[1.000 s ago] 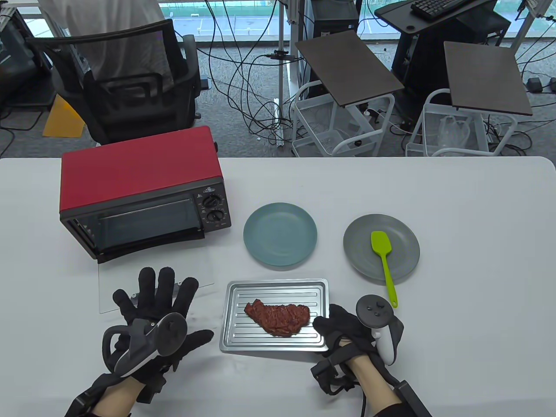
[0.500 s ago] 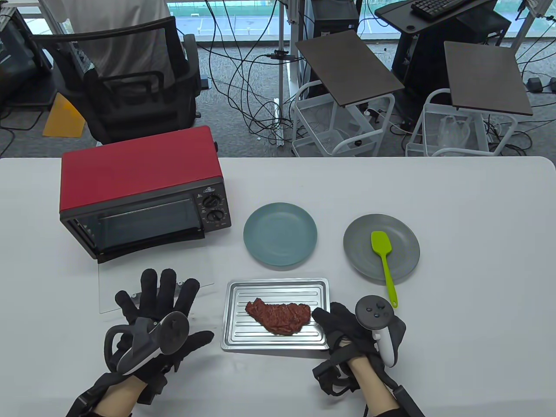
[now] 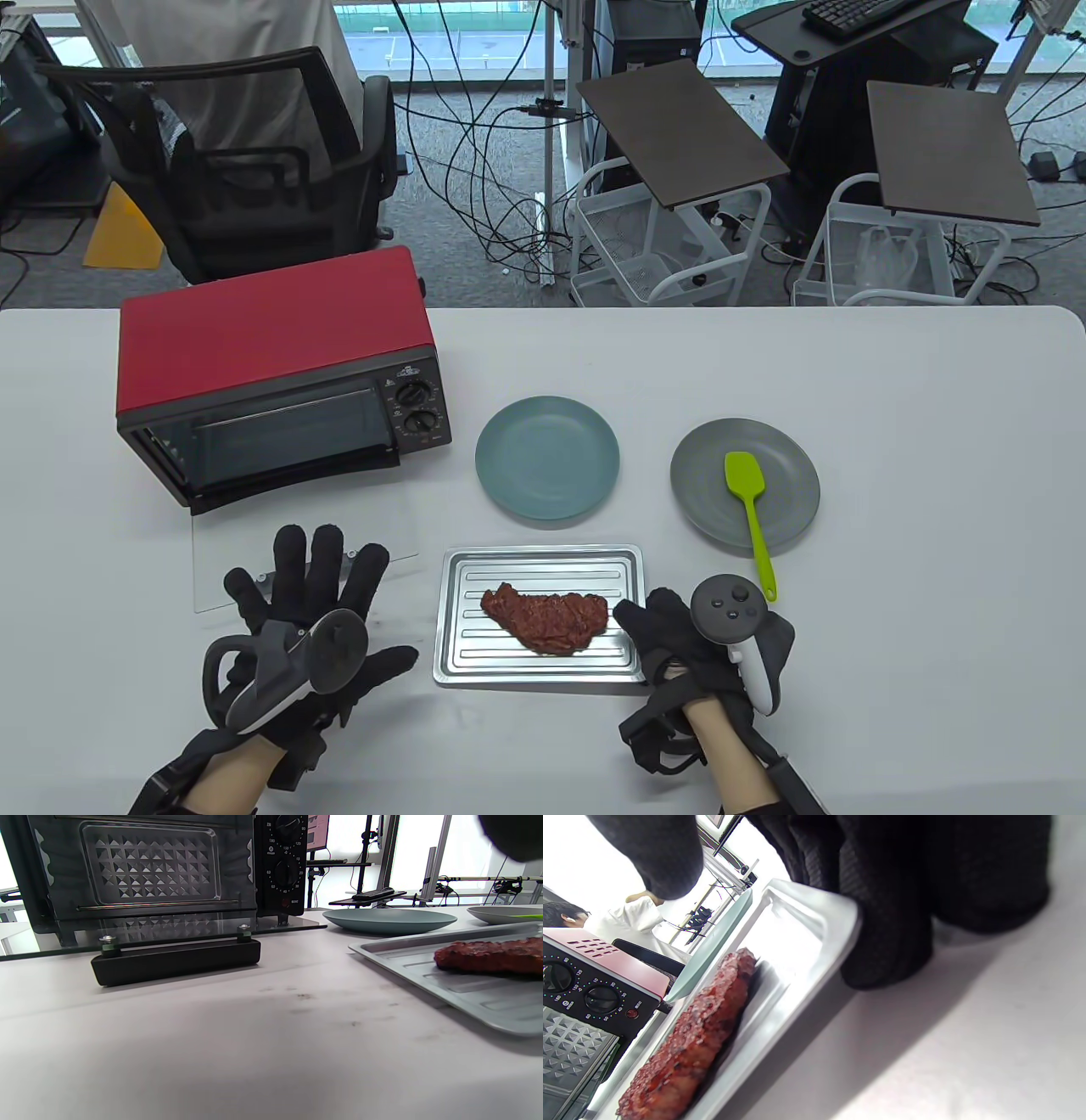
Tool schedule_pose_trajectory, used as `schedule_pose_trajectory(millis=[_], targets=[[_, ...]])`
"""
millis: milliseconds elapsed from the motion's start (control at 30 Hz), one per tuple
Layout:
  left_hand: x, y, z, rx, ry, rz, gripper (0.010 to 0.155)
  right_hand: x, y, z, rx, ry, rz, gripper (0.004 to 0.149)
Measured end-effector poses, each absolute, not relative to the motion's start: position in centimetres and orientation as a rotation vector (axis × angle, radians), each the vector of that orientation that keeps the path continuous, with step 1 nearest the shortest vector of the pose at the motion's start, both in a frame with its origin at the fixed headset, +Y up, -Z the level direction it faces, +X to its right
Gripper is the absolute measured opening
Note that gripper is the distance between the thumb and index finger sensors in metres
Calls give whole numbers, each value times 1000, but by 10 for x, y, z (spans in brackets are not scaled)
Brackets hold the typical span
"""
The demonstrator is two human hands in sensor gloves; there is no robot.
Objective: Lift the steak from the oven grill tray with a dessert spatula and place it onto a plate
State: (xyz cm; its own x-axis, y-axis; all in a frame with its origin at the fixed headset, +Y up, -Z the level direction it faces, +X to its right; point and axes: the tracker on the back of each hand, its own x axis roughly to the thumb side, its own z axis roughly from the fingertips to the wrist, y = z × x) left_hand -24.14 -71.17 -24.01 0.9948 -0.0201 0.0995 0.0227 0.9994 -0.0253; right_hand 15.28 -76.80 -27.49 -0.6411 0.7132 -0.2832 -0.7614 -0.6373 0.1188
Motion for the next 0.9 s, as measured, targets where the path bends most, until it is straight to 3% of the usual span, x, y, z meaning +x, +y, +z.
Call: schedule_pose_trajectory(millis=[900], targets=[[-243,-710,-239,-20,-109,2,109,146,-760,-276,-236,248,2570,71]])
